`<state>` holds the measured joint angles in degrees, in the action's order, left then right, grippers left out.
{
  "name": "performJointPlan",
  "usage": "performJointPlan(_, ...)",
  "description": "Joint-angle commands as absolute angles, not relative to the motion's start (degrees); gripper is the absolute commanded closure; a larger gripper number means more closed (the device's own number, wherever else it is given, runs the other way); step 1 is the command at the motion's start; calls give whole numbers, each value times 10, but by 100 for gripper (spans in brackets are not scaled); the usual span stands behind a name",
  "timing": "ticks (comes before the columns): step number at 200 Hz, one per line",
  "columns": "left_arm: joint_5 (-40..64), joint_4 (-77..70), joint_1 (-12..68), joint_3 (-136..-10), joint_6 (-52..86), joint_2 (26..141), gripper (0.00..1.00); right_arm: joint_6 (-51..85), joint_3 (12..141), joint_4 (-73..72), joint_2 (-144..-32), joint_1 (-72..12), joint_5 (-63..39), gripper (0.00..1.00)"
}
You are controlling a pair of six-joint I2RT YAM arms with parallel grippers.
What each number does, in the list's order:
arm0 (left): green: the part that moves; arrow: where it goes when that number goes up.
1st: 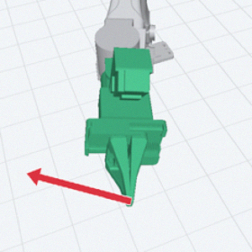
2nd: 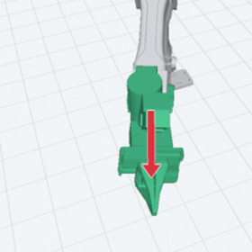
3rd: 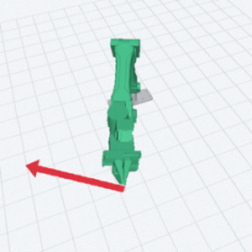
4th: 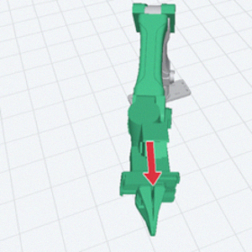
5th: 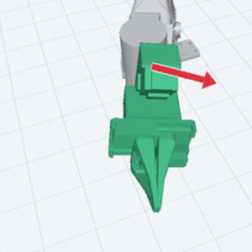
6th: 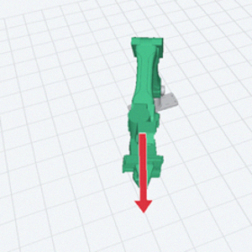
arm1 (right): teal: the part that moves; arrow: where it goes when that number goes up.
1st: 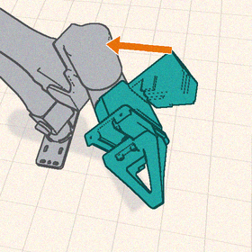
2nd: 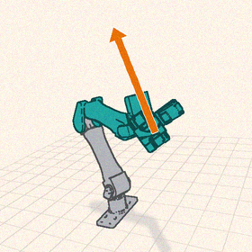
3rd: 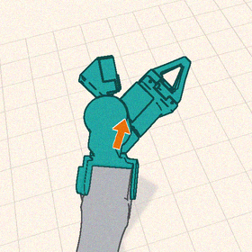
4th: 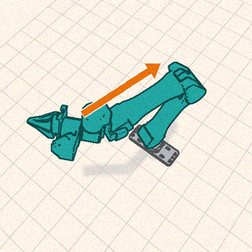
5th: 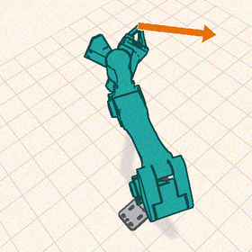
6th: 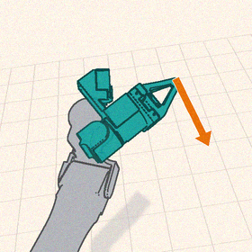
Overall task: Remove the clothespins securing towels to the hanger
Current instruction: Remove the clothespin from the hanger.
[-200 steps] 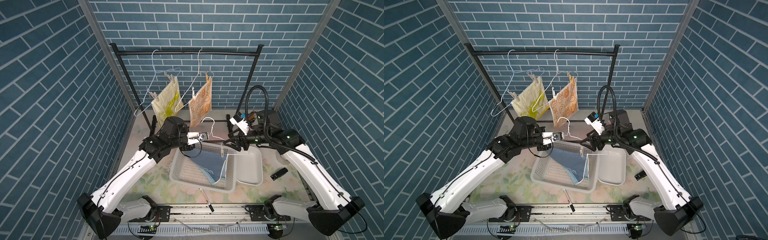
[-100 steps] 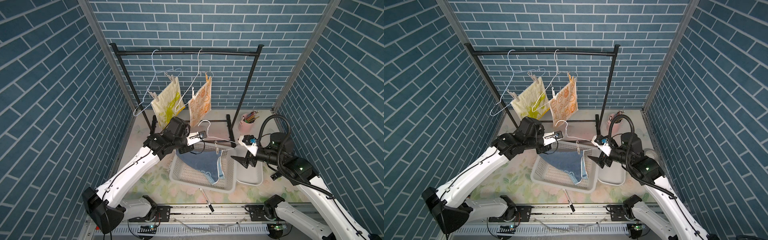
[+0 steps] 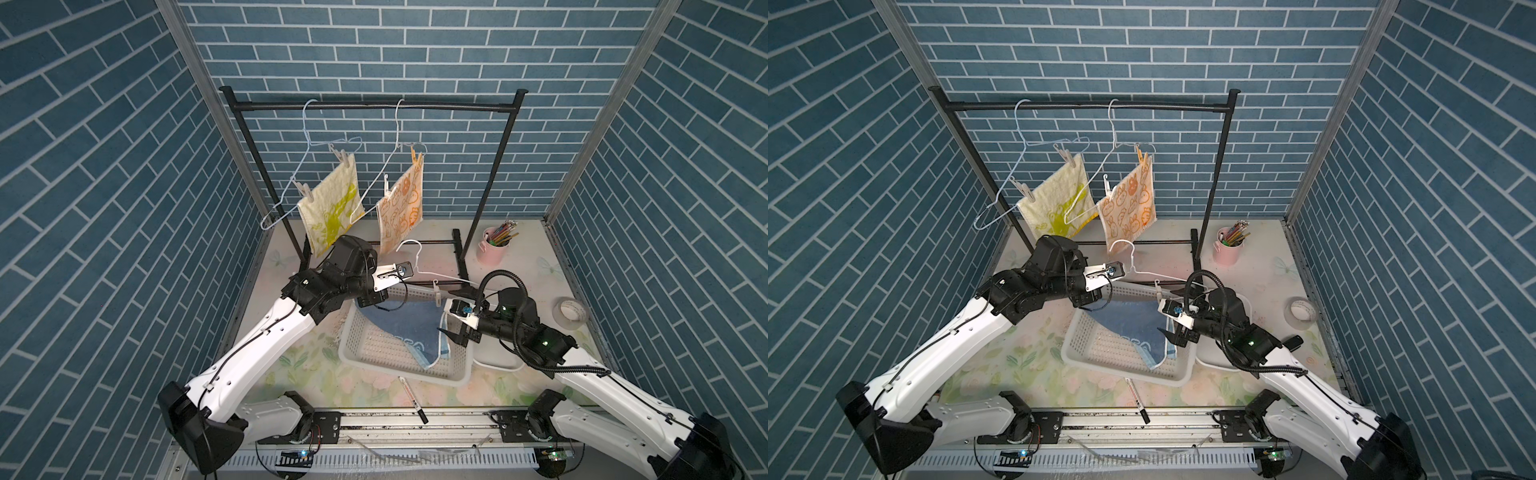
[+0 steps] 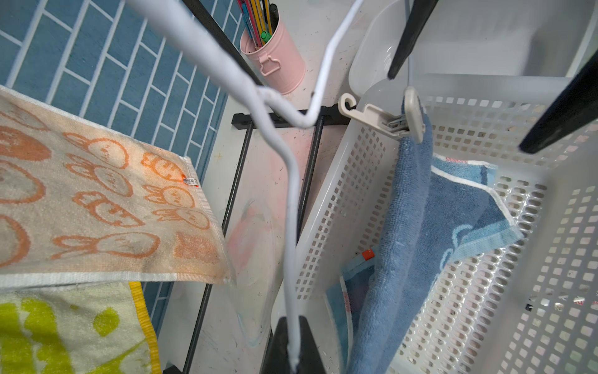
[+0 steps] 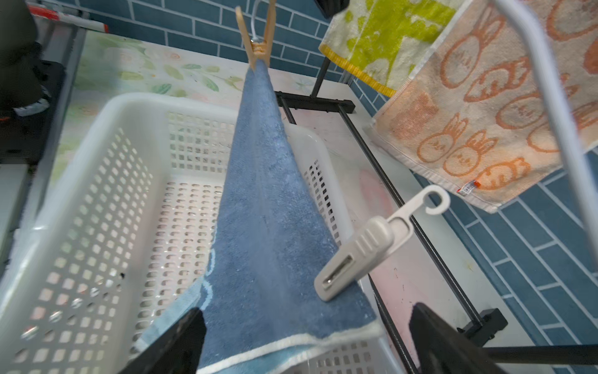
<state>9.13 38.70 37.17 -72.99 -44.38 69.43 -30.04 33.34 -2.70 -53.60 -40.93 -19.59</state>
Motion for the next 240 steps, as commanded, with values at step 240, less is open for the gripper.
performJointPlan(240,105,363,375,-703,-453,679,100,-413,457,145,-585,-443,-195,30)
